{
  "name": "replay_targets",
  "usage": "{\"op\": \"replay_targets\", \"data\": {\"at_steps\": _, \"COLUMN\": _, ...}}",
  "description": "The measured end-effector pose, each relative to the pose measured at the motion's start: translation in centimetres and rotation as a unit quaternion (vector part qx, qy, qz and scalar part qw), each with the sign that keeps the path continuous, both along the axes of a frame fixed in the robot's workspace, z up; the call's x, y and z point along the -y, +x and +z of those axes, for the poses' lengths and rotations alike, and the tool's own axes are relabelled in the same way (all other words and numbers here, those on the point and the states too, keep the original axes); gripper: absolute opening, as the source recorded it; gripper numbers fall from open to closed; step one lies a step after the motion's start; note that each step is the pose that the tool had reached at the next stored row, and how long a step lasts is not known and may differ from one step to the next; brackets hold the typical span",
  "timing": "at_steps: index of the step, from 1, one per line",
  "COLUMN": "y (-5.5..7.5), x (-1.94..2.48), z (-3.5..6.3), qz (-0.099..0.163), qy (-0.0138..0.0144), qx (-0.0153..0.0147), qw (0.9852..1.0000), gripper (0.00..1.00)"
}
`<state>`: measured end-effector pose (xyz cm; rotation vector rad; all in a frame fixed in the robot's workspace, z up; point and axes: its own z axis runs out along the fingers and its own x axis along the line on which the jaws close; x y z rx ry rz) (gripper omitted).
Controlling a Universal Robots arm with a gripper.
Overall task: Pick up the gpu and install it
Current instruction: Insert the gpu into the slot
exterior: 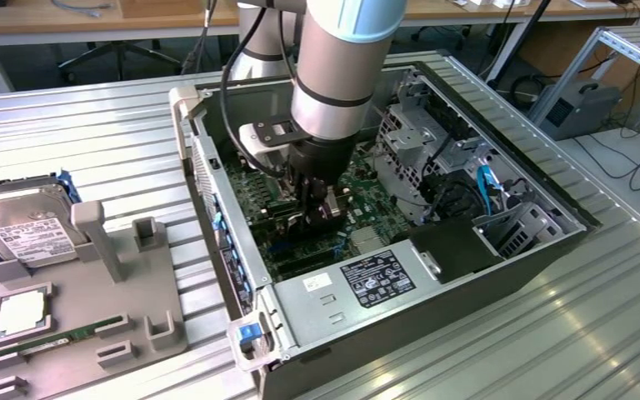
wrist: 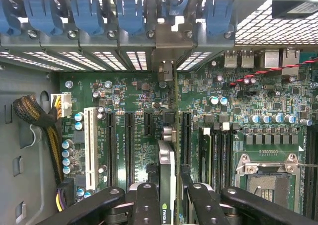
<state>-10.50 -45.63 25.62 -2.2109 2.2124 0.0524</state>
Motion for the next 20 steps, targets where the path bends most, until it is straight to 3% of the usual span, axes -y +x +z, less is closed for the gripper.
{"op": "replay_targets", "data": {"at_steps": 20, "y": -0.02, "x": 0.00, "z": -0.12, "qz": 0.000, "qy": 0.0004, "qx": 0.0001, "qw": 1.0000, "gripper": 0.27}}
